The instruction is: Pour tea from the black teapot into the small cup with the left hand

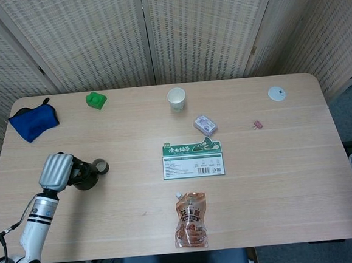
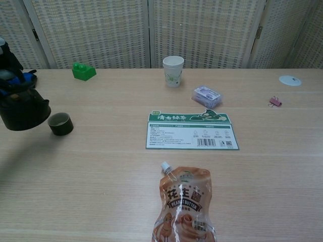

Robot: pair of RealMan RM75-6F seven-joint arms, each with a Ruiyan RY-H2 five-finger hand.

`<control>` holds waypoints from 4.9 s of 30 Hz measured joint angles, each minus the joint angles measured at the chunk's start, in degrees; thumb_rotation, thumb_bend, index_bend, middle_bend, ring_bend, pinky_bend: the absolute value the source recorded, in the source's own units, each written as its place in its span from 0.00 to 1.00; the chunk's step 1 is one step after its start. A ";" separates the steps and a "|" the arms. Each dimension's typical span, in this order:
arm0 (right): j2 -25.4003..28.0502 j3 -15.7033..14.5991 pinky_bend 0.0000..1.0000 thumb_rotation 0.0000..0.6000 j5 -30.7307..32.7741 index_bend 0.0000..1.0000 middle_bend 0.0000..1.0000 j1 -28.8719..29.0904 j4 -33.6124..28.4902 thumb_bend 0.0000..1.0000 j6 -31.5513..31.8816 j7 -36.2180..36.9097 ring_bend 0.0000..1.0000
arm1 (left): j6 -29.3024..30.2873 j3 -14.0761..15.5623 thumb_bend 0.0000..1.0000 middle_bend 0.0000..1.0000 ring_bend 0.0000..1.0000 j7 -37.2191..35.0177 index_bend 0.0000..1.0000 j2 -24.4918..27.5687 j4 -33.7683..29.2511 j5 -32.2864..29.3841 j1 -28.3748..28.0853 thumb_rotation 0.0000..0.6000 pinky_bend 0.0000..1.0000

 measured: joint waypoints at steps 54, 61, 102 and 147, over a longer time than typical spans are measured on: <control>0.95 0.39 0.09 1.00 1.59 0.17 0.22 -0.42 -1.19 0.17 0.18 -1.11 0.14 | 1.45 4.69 0.38 1.00 0.95 10.33 1.00 -12.38 29.92 9.51 -7.06 0.81 0.53; 0.84 0.38 0.09 1.00 1.74 0.17 0.22 -0.45 -0.99 0.17 0.08 -0.92 0.14 | 1.80 5.33 0.38 1.00 0.95 12.37 1.00 -12.78 29.97 10.36 -7.28 0.80 0.53; 0.68 0.53 0.09 1.00 1.79 0.17 0.22 -0.47 -0.28 0.17 0.07 -0.44 0.14 | 2.06 5.44 0.38 1.00 0.95 18.72 1.00 -13.65 31.93 10.63 -7.93 0.79 0.53; 0.61 0.52 0.09 1.00 1.86 0.17 0.22 -0.86 0.20 0.17 0.42 0.16 0.14 | 2.03 5.37 0.38 1.00 0.95 19.83 1.00 -13.17 29.63 10.14 -7.89 0.85 0.53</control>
